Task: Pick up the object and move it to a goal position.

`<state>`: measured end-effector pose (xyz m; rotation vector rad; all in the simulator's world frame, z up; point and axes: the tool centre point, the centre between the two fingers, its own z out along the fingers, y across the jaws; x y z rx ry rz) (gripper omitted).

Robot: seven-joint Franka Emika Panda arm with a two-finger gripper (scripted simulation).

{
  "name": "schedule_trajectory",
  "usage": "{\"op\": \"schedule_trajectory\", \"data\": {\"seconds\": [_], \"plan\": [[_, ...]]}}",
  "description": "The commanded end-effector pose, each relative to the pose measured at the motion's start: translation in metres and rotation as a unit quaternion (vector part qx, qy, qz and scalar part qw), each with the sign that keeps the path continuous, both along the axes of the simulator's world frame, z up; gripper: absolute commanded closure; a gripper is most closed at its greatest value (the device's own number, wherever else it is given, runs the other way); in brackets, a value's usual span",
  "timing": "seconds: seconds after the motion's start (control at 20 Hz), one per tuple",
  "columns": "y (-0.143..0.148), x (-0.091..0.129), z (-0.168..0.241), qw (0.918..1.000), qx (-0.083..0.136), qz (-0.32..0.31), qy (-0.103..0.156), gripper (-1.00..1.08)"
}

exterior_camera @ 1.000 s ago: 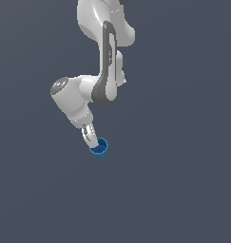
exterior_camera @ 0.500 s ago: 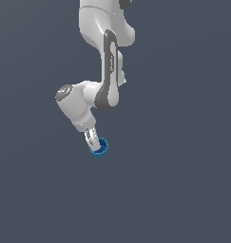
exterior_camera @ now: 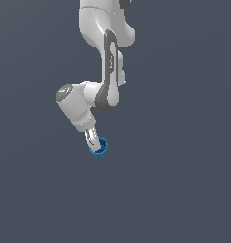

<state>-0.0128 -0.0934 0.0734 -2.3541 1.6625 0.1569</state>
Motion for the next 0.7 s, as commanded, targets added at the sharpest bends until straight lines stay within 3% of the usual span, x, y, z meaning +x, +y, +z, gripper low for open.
{"op": "schedule_trajectory", "data": {"seconds": [0.0, 0.65], "plan": [[0.001, 0.001, 0.001, 1.0, 0.0, 0.0, 0.0, 1.08], [0.038, 0.034, 0.058, 1.0, -0.001, 0.0, 0.0, 1.08]]}}
